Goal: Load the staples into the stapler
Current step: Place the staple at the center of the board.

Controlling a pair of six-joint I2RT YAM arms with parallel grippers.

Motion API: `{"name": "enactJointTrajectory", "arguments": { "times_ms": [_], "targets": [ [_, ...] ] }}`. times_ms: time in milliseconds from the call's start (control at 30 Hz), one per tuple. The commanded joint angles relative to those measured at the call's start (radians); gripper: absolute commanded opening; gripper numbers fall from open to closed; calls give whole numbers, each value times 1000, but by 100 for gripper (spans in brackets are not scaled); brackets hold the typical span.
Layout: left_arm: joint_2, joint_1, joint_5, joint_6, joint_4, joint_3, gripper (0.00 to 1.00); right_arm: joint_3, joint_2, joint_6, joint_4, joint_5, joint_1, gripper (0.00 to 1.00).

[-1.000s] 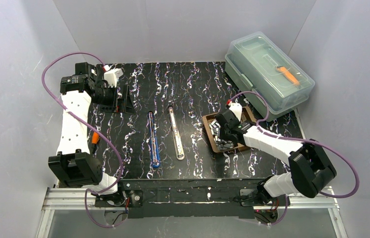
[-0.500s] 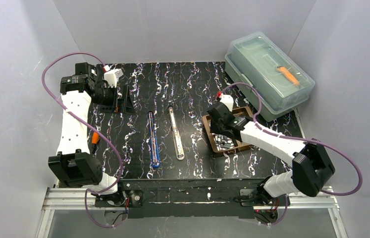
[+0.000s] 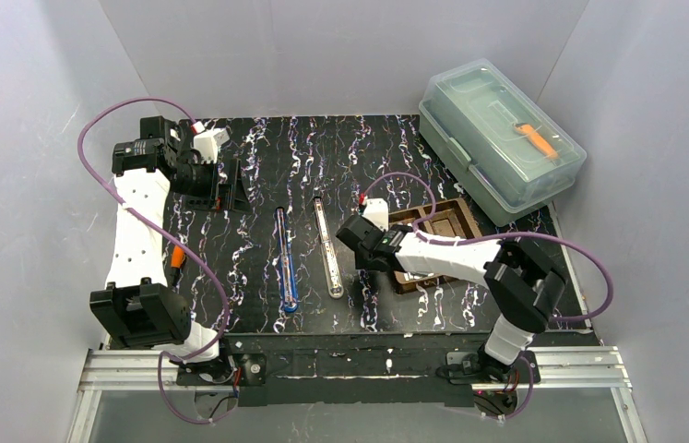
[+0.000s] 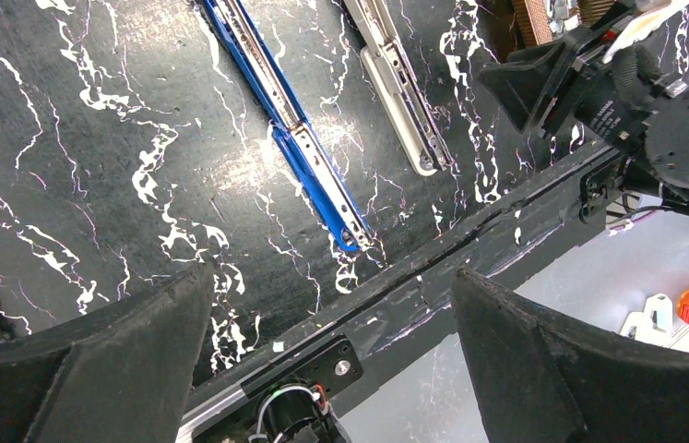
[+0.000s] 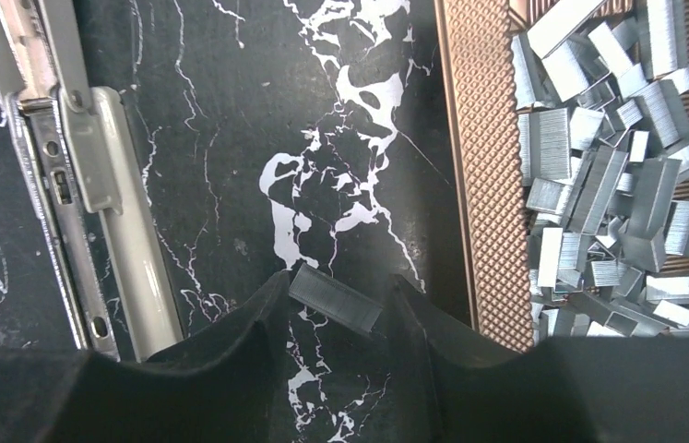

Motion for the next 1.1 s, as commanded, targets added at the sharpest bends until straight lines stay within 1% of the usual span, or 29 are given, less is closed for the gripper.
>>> {"name": "enactJointTrajectory", "arguments": {
  "times_ms": [0,200,300,467,600,733,800,933,1067],
  "targets": [
    [-21,-5,3,13,-31,23,99,18,19,71,26,54,12,26],
    [-22,-5,0,19,-33,25,99,-9,43,75,68,10,15,35],
    [-20,-5,1,20,-34,27,99,-14,48,73,78,-8,16,42],
    [-19,-5,2,23,-37,34,99,-9,44,57,73,-23,17,59],
    [-18,-5,5,25,-39,37,99,19,14,36,47,-25,17,68],
    [-21,-5,12,24,-41,36,99,57,-55,5,2,9,10,69],
    [-22,-5,14,24,-41,35,99,63,-100,-8,-17,22,-17,68],
    [-19,-5,14,25,-47,38,99,21,-190,-48,-26,7,-120,66],
    [-14,-5,17,27,-57,58,99,-50,-253,-92,-8,-43,-242,64]
  ]
}}
